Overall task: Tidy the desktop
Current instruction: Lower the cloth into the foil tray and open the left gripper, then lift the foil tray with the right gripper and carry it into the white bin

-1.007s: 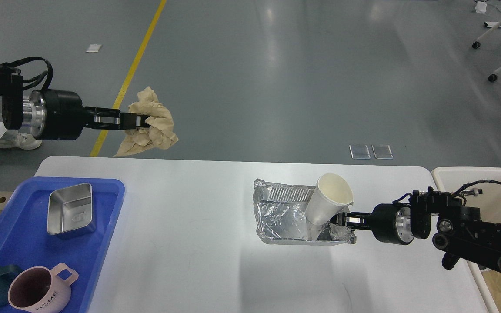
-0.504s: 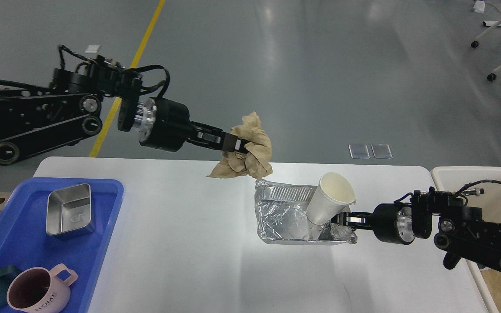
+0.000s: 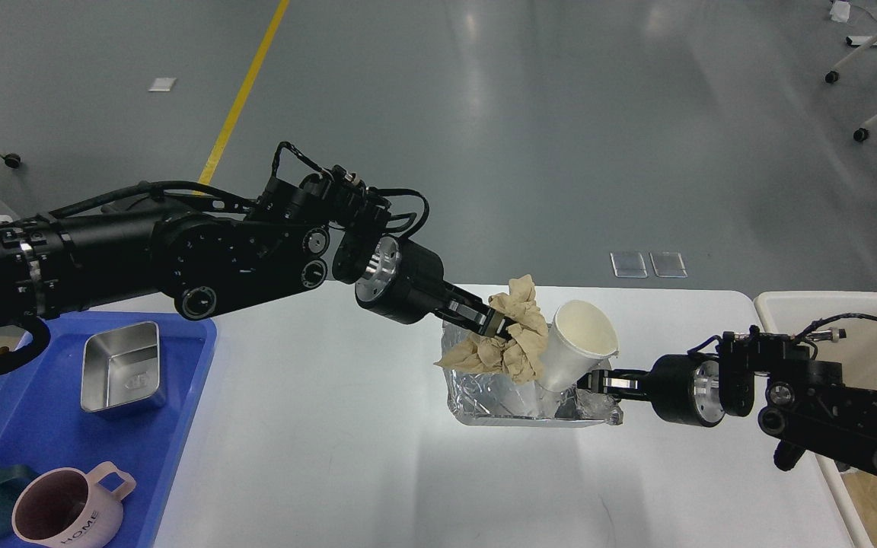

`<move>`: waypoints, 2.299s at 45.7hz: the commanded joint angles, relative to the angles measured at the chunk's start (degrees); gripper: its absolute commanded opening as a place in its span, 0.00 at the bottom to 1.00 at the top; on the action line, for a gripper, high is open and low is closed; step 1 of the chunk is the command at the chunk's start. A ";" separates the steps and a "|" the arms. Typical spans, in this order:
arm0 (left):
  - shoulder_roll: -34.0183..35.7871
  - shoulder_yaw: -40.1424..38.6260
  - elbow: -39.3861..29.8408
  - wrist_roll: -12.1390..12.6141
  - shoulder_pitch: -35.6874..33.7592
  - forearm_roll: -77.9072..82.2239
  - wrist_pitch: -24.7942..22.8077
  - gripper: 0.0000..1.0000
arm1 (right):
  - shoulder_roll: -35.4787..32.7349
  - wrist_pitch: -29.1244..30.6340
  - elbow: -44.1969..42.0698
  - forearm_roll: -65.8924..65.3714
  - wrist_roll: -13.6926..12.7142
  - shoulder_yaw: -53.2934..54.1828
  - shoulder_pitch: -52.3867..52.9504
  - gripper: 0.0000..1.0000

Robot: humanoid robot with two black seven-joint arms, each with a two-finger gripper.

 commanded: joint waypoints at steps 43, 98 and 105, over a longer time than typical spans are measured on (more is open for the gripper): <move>-3.41 4.61 2.04 3.25 0.13 -0.79 2.83 0.51 | 0.10 -0.09 -0.06 0.00 0.00 0.02 0.40 0.00; 16.01 -18.32 8.90 2.99 11.18 -31.11 28.57 0.87 | -5.08 -5.01 -6.74 11.42 -2.19 3.97 -2.23 0.00; 15.75 -26.85 8.99 2.11 20.50 -33.49 35.70 0.87 | -5.87 -7.82 -11.13 17.48 -3.51 7.48 -6.01 0.00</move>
